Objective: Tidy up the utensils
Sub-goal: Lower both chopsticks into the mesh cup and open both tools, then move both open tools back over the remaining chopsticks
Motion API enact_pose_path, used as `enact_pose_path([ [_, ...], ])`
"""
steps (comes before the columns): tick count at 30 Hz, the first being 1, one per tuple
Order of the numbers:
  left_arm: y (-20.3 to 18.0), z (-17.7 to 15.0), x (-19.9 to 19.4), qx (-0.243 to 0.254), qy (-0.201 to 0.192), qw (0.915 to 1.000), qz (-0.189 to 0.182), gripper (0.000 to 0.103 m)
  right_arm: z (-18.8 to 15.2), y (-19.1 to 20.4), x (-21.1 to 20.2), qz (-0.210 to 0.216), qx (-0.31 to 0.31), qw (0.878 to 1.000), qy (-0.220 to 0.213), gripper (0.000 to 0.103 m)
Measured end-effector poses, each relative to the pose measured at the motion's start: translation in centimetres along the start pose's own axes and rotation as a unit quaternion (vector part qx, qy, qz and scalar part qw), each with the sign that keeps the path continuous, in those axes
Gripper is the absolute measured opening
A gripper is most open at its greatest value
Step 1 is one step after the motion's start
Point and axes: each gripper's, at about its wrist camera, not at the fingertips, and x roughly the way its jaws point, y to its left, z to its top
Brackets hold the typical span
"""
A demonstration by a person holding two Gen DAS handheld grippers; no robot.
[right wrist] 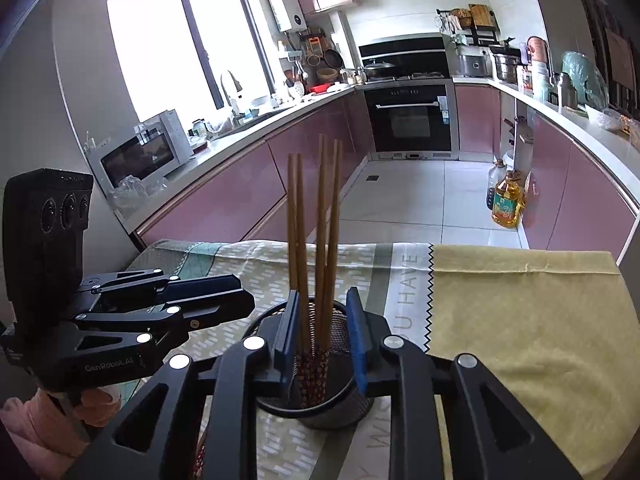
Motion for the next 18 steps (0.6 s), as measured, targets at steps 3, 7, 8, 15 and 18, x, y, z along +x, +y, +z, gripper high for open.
enact_pose_path([
  [3, 0.4, -0.7, -1.7, -0.003, -0.022, 0.9997, 0.014, 0.047, -0.3, 1.2, -1.4, 0.015, -0.018, 1.0, -0.013, 0.03],
  [7, 1.3, -2.1, -4.1, -0.002, -0.046, 0.9983, 0.035, 0.062, -1.1, 2.8, -3.1, 0.04, -0.044, 0.998, -0.025, 0.041],
  [8, 1.5, -2.6, -4.5, 0.001, -0.049, 0.998, 0.041, 0.064, -1.4, 3.4, -3.4, 0.049, -0.051, 0.997, -0.024, 0.045],
  [15, 3.2, -7.0, -4.6, -0.002, -0.012, 0.9963, 0.085, 0.067, -4.7, 6.2, -2.2, 0.088, -0.08, 0.993, 0.019, 0.047],
  [18, 3.7, -8.7, -3.8, -0.004, 0.011, 0.9952, 0.097, 0.067, -6.1, 6.3, -0.5, 0.092, -0.07, 0.992, 0.051, 0.047],
])
